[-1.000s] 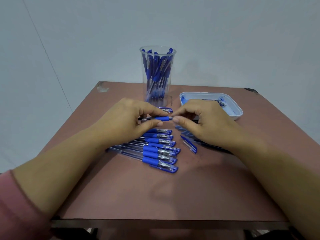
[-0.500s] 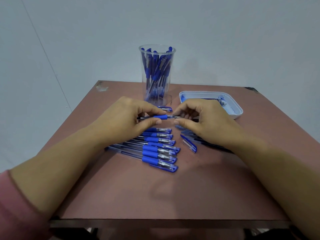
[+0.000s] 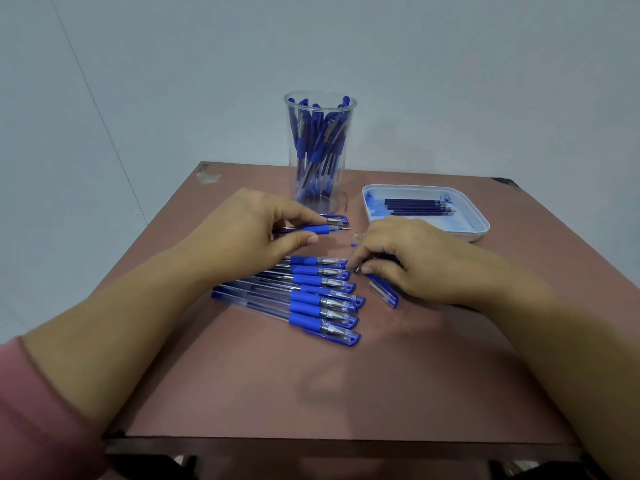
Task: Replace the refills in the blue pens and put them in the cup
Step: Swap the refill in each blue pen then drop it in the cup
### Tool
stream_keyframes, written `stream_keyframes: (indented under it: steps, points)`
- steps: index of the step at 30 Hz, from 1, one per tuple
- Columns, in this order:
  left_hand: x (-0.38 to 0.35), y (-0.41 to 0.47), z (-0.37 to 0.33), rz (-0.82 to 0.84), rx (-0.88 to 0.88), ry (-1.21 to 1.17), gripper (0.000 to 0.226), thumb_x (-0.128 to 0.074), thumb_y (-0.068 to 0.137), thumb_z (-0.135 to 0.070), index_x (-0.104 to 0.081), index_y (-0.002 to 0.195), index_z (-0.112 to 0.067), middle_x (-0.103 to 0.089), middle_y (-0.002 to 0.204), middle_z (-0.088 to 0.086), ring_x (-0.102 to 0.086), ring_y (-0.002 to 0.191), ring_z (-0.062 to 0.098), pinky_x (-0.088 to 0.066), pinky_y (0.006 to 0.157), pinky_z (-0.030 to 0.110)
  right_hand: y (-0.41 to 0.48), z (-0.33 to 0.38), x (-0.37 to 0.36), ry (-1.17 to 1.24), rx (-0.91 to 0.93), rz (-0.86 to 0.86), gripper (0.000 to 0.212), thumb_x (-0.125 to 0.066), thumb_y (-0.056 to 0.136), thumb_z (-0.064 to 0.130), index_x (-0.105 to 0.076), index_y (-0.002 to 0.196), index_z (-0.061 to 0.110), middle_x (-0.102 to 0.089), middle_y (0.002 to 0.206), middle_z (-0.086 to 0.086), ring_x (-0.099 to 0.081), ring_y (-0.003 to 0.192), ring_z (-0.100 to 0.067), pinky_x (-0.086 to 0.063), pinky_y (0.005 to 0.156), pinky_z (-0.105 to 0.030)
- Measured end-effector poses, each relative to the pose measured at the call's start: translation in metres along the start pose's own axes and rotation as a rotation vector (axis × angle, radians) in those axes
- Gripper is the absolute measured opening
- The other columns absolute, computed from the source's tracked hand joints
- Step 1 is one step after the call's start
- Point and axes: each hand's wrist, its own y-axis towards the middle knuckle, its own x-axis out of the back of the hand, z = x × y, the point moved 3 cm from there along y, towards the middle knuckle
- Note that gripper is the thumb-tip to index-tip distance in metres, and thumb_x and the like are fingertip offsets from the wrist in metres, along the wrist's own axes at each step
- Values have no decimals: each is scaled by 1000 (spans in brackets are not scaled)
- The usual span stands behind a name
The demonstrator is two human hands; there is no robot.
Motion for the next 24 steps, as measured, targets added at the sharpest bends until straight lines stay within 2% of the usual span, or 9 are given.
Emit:
stream_keyframes:
  steps: [5,10,12,19,22,24]
  points:
    - [-1,0,-2,12,-23,4,26,-71,84,-38,-72,110,-35,-67,73,-18,-61,69,2,-52,65,24,-1,0,0,-1,19,-13,23,-65,90,19,-69,110,30,-53,92,24,-49,94,2,-36,85,-9]
    - [-1,0,-4,16,-32,-32,28,-67,82,-45,-72,110,-39,-71,77,-11,-62,67,7,-54,64,30,-3,-2,11,99,15,-339,17,-72,85,24,-69,101,22,-64,90,12,-61,86,-6,-49,76,-21]
    - [-2,-1,-7,9,-50,-49,32,-62,80,-50,-71,109,-40,-72,78,-13,-63,67,8,-53,64,29,-1,0,10,120,-3,-400,20,-73,84,29,-69,102,20,-66,90,9,-61,84,-7,-49,75,-24]
    - [-1,0,-6,10,-47,-23,27,-68,81,-42,-72,107,-38,-64,71,-24,-60,68,-1,-42,60,8,0,-11,11,138,-87,-333,2,-69,87,22,-70,89,21,-66,85,13,-60,83,-3,-48,76,-22]
    - [-2,0,-5,13,-35,-16,27,-68,80,-43,-72,106,-40,-61,67,-25,-58,66,2,-41,59,9,-7,-19,13,146,-115,-343,7,-70,85,24,-67,91,26,-66,88,17,-61,87,-3,-50,82,-26]
    - [-2,0,-7,12,-44,-24,30,-62,77,-51,-71,105,-43,-64,69,-22,-59,66,8,-44,58,14,-6,-14,12,153,-66,-355,16,-73,83,23,-69,99,25,-67,92,15,-61,89,-4,-49,82,-19]
